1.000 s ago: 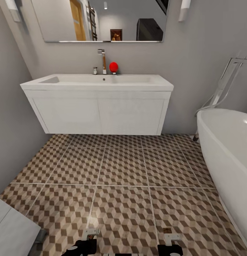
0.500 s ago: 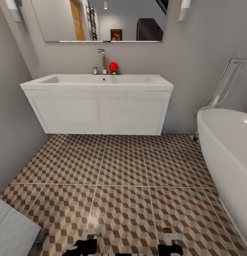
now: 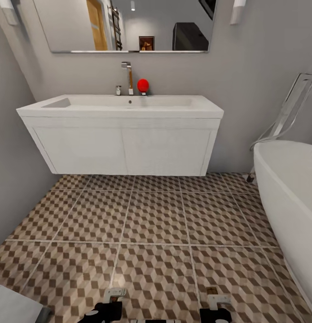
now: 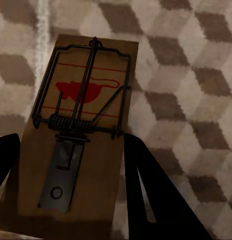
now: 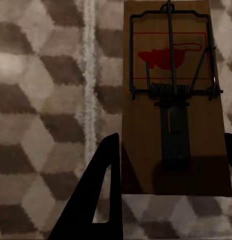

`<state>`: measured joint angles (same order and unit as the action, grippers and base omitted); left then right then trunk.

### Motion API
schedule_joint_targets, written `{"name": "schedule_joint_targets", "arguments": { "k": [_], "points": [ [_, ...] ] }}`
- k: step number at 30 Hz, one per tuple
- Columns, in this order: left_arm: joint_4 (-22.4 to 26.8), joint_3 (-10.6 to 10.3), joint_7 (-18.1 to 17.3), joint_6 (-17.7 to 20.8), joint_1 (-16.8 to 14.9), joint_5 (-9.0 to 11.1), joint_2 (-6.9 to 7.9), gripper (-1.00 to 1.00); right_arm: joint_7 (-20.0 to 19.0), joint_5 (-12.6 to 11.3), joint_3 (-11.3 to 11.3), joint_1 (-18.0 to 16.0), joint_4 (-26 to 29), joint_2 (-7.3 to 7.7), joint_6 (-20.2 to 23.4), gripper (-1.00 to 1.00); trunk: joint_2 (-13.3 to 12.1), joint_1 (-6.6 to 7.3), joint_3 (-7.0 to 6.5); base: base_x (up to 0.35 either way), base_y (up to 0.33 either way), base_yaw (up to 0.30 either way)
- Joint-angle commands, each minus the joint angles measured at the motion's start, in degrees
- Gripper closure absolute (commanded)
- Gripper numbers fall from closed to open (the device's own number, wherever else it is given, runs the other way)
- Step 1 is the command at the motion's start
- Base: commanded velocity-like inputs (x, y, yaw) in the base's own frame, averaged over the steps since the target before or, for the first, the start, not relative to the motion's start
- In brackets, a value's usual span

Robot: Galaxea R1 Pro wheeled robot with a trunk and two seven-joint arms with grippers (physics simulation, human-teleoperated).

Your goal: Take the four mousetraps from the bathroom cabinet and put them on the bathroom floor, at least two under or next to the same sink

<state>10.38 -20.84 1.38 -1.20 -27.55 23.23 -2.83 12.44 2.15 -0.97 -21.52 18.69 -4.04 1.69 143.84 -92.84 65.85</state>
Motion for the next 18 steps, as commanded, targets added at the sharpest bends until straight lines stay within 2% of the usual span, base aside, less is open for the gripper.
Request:
{"name": "schedule_joint_targets", "arguments": {
  "k": [1,18],
  "points": [
    [-0.01,-0.51,0.34,-0.11,-0.03,0.33,0.02,1.00,0.22,0.17,-0.10,-0.01,0.03,-0.01,0.16,1.00,0.01,-0.02,0.04,0.315,0.000,0.000],
    [-0.10,-0.35,0.38,-0.11,-0.03,0.39,0.10,1.00,0.22,0.18,-0.09,-0.01,0.03,0.00,0.08,1.00,0.01,-0.02,0.04,0.321,0.000,0.000]
  ]
}}
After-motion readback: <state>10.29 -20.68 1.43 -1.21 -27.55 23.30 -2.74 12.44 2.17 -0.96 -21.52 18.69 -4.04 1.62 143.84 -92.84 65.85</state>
